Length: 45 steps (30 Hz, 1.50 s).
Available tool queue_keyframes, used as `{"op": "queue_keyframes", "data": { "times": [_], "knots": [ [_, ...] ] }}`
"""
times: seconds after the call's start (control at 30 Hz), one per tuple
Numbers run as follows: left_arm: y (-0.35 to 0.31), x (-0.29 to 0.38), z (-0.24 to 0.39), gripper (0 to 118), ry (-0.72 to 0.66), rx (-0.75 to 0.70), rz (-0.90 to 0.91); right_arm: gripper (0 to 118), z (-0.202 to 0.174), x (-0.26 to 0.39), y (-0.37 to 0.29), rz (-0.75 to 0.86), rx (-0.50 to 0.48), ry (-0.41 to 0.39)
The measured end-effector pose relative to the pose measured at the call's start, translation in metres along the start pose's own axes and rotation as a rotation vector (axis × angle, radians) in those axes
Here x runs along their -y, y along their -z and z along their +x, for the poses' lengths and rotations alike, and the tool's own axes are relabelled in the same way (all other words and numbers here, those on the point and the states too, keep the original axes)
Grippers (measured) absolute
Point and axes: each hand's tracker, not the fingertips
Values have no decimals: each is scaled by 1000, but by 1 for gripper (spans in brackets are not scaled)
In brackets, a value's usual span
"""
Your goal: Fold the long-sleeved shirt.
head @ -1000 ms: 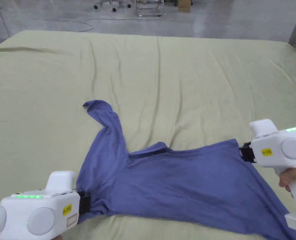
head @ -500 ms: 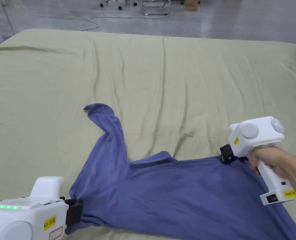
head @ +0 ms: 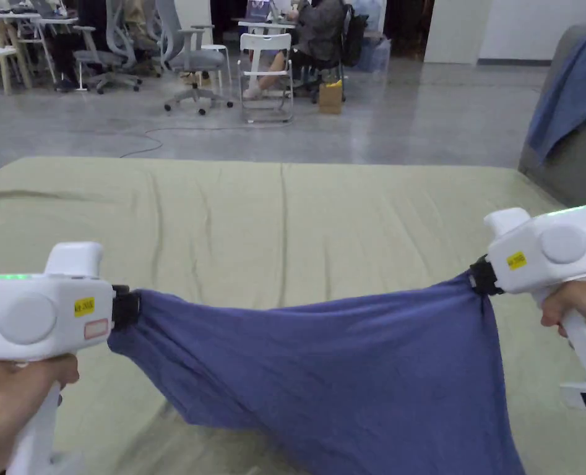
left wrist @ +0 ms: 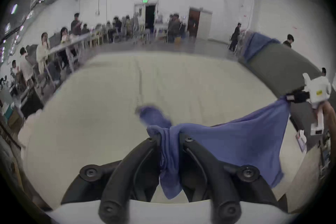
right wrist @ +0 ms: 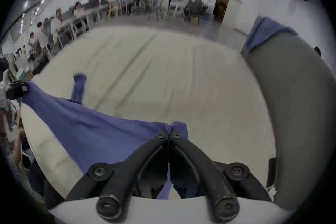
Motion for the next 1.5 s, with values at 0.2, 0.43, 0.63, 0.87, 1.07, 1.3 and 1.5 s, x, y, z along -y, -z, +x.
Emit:
{"op": "queue_keyframes", "data": {
  "times": [0.2,0.43,0.63,0.87,1.07,1.3,1.5],
  "knots": [
    [-38,-165,42,14,134,-61,244,0,38,-107,-140,304,46,21],
    [-84,-326,67,14,66,-99,459,0,55,-239,-217,554,220,58],
    [-93,-377,69,14,-41,-118,479,0,77,-289,-230,597,235,176],
    [-59,-351,72,14,-8,-114,424,0,87,-278,-186,583,243,178],
    [27,-254,56,14,-25,-106,216,0,76,-190,-78,407,162,229],
    [91,-135,48,14,-9,-64,37,0,54,-77,26,227,124,269],
    [51,-88,41,14,-58,1,77,0,46,-25,0,250,74,216]
  ]
}}
